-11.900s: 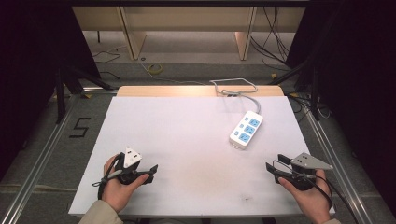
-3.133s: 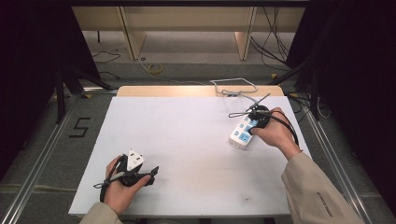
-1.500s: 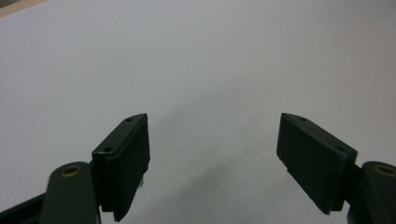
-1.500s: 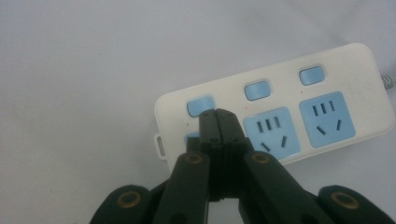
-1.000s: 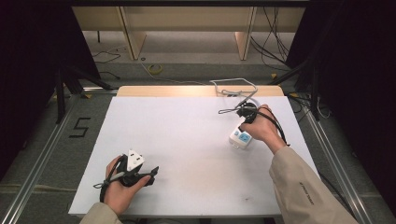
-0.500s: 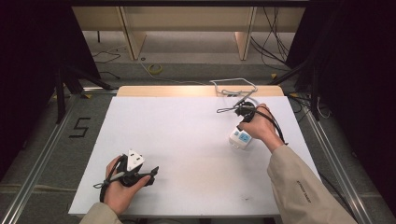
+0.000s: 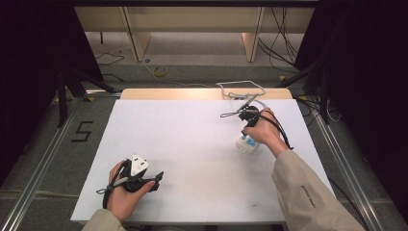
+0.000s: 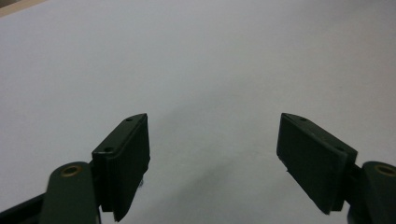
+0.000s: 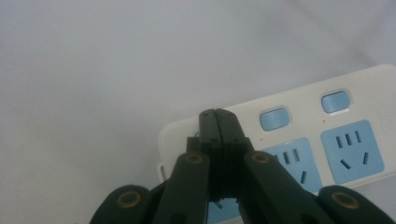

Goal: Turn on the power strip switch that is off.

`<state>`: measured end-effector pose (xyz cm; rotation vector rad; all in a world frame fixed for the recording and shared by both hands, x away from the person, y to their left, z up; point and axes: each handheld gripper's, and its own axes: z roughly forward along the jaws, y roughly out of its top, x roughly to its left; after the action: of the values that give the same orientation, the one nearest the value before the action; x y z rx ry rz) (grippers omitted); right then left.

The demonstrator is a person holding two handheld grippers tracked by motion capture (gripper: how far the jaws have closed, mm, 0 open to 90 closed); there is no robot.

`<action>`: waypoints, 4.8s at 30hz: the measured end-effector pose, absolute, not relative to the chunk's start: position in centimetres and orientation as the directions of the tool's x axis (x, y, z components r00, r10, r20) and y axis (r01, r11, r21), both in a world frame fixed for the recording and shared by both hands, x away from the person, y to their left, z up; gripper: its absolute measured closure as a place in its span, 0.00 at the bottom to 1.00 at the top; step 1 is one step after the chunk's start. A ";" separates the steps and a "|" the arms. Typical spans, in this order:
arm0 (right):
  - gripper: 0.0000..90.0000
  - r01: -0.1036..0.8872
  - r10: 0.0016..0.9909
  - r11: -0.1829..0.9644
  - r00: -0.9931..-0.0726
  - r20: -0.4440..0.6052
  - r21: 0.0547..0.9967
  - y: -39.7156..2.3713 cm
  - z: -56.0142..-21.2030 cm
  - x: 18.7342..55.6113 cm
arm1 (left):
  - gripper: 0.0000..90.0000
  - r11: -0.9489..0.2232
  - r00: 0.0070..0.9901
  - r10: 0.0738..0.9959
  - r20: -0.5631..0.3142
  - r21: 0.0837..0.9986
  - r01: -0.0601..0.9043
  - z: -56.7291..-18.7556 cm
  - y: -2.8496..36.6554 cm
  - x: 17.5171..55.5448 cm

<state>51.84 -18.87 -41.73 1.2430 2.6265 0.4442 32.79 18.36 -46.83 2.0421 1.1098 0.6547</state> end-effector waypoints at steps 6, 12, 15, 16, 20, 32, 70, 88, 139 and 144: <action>1.00 0.722 0.778 0.604 -0.625 -0.054 0.338 -18.7 -42.1 51.9 | 0.28 -0.381 0.504 0.858 0.098 0.779 0.498 -46.8 18.4 32.8; 1.00 0.721 0.778 0.605 -0.626 -0.058 0.337 -18.6 -42.2 52.0 | 0.28 -0.381 0.504 0.858 0.097 0.779 0.498 -46.8 18.4 32.8; 1.00 0.722 0.778 0.606 -0.625 -0.060 0.334 -18.6 -42.3 52.0 | 0.28 -0.379 0.504 0.859 0.095 0.780 0.499 -46.8 18.4 32.8; 1.00 0.721 0.778 0.605 -0.625 -0.059 0.337 -18.6 -42.4 52.0 | 0.28 -0.378 0.502 0.859 0.095 0.780 0.499 -46.8 18.4 32.8; 1.00 0.724 0.777 0.607 -0.627 -0.054 0.329 -18.7 -42.5 52.1 | 0.28 -0.379 0.502 0.859 0.096 0.779 0.500 -46.8 18.4 32.8; 1.00 0.719 0.773 0.617 -0.630 -0.073 0.321 -18.3 -42.6 52.1 | 0.28 -0.379 0.503 0.859 0.095 0.779 0.499 -46.8 18.4 32.8; 1.00 0.729 0.778 0.609 -0.626 -0.057 0.311 -18.2 -42.6 52.4 | 0.28 -0.381 0.505 0.858 0.097 0.779 0.498 -46.9 18.4 32.9; 1.00 0.729 0.779 0.610 -0.624 -0.062 0.311 -18.1 -43.0 52.4 | 0.28 -0.385 0.508 0.856 0.099 0.777 0.498 -46.8 18.3 32.8; 0.80 0.676 0.779 0.551 -0.628 -0.009 0.489 -23.3 -41.7 47.5 | 0.28 -0.385 0.504 0.859 0.092 0.765 0.517 -47.2 18.5 32.9; 0.75 0.670 0.779 0.540 -0.628 -0.001 0.509 -23.8 -41.5 46.6 | 0.28 -0.382 0.503 0.860 0.089 0.765 0.519 -47.2 18.5 32.9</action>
<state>46.63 -23.84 -41.52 1.2201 2.5512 0.6977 32.92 18.49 -47.18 2.0603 1.1255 0.6366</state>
